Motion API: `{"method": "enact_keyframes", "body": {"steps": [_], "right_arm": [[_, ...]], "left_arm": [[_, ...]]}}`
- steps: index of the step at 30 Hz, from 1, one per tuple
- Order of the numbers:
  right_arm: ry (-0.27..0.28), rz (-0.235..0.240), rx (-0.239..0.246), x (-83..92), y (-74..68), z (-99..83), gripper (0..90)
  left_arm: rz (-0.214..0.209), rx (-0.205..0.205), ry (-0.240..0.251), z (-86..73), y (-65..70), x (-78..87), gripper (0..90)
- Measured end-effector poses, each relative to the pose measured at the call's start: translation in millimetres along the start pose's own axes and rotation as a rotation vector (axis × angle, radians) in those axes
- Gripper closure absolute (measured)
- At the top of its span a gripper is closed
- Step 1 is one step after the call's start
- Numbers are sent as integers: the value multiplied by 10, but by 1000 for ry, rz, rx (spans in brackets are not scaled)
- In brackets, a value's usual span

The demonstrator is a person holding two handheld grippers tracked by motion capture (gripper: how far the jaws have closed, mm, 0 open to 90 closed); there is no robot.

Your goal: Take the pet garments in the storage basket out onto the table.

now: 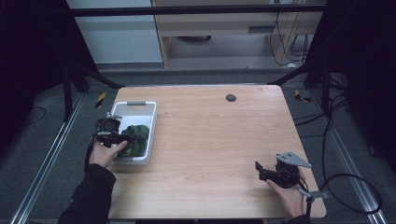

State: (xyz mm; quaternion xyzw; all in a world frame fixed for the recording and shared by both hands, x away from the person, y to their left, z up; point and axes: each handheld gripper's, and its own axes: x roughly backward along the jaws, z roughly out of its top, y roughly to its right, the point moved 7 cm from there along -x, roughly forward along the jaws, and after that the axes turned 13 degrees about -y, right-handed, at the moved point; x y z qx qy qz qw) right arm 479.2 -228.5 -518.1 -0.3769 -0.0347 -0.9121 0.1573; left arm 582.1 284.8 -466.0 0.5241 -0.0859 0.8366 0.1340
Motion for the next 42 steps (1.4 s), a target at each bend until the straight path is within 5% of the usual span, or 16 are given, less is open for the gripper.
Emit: {"method": "enact_keyframes", "body": {"steps": [24, 42], "right_arm": [[-9, 3, 10, -19, 0, -10, 114], [-15, 13, 13, -21, -12, -12, 114]], "left_arm": [[-7, 0, -91, -60, -2, -203, 235], [-7, 14, -134, -85, 10, -228, 536]]}}
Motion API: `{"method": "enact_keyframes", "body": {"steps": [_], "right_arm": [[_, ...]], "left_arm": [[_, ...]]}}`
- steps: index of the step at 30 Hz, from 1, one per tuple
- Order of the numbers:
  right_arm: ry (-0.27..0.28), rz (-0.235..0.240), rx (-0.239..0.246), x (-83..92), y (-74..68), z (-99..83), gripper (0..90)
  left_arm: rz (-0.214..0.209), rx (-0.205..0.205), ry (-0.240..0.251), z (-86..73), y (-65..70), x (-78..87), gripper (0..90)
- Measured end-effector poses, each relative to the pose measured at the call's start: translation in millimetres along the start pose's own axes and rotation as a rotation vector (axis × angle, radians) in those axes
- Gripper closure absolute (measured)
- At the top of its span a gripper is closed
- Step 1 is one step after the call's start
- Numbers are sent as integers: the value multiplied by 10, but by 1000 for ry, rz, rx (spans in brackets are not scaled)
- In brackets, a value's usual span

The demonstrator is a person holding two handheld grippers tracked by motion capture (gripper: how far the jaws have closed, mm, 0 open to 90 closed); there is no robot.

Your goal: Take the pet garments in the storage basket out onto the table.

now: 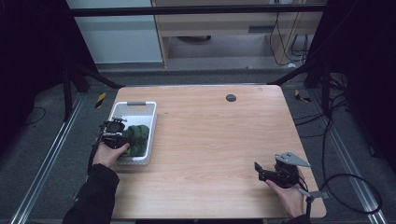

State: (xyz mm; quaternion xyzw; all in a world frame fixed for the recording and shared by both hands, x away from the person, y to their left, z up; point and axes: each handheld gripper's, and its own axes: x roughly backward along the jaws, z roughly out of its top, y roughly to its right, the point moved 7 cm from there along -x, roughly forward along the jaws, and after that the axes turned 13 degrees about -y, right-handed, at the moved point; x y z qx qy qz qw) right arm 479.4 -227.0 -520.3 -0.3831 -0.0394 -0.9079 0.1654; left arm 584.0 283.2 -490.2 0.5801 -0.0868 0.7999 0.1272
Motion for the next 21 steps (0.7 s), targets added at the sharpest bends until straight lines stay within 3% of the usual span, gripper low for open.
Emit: {"method": "enact_keyframes", "body": {"steps": [11, 21], "right_arm": [[-1, -1, 4, -6, 5, -1, 114], [-4, 4, -3, -3, 0, -2, 114]], "left_arm": [[-2, 9, 14, 3, -1, 51, 649], [-13, 6, 60, 31, -18, 199, 658]]}}
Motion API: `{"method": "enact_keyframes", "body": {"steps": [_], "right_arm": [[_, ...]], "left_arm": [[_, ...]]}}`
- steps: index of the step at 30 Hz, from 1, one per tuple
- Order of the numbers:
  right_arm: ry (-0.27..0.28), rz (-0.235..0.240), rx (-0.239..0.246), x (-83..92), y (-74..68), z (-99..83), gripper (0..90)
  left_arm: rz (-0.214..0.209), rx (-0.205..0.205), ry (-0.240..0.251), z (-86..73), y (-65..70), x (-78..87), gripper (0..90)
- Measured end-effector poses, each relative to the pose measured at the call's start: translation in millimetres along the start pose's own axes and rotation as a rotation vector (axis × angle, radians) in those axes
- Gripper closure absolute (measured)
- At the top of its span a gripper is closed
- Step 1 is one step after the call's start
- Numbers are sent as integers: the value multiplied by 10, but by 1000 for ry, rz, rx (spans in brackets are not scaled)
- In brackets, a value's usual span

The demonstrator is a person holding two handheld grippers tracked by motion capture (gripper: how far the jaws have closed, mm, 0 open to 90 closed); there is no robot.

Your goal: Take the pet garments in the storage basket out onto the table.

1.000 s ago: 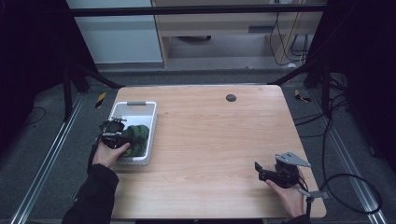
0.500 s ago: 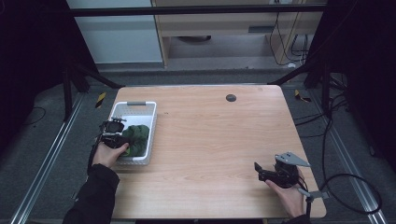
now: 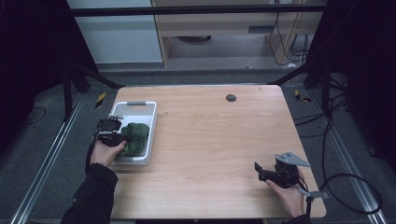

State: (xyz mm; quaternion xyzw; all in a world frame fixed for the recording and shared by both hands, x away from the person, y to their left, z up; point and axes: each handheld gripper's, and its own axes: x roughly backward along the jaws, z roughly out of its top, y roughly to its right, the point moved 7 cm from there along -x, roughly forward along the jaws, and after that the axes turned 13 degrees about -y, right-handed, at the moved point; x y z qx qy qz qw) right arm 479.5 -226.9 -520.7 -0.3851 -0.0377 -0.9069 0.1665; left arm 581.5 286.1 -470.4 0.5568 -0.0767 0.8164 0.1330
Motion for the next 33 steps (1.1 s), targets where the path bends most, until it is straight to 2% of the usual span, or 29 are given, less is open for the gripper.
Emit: {"method": "enact_keyframes", "body": {"steps": [14, 24, 33], "right_arm": [[0, -1, -1, 1, 1, -2, 114], [1, 1, 4, -5, -2, -4, 114], [3, -2, 6, -10, 10, -5, 114]], "left_arm": [[10, -31, 94, 47, -5, 401, 659], [27, -58, 125, 55, -7, 632, 660], [30, -96, 144, 84, 62, 768, 661]]}}
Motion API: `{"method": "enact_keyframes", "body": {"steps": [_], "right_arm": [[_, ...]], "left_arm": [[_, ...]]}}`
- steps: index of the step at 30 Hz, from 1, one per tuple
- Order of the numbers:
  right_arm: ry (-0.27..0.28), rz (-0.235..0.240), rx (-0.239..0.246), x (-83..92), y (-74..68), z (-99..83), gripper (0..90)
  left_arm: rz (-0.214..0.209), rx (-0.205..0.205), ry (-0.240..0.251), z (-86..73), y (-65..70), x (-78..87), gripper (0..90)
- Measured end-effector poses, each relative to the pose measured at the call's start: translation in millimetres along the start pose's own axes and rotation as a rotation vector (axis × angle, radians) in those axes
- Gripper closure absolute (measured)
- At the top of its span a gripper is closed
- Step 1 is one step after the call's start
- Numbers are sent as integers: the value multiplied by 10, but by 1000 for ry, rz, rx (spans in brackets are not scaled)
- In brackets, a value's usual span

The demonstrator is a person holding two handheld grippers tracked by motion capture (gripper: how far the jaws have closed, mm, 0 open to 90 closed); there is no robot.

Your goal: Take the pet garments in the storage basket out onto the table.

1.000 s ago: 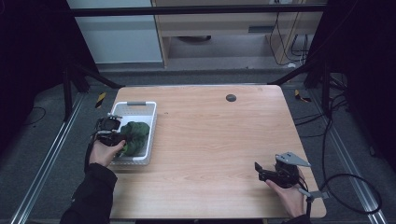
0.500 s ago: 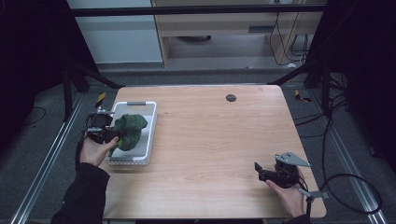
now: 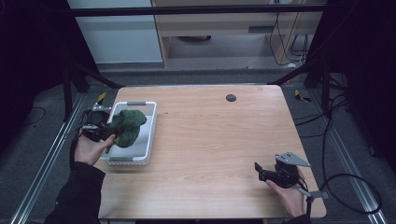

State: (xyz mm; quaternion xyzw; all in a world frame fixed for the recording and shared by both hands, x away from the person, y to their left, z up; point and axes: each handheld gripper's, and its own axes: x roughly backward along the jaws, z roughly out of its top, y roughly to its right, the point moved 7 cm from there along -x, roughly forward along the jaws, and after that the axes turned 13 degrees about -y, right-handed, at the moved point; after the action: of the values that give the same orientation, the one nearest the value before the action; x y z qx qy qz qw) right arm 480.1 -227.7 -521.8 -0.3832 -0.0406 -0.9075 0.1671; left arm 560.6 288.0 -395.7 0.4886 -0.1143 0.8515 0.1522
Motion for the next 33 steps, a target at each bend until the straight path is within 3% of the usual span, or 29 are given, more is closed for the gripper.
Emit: {"method": "enact_keyframes", "body": {"steps": [14, 33], "right_arm": [[1, -2, 5, -3, -12, 2, 114], [3, -3, 0, 11, -1, 3, 114]], "left_arm": [[-3, -55, 40, 52, 114, 252, 661], [-36, -171, 70, 175, 476, 449, 662]]}}
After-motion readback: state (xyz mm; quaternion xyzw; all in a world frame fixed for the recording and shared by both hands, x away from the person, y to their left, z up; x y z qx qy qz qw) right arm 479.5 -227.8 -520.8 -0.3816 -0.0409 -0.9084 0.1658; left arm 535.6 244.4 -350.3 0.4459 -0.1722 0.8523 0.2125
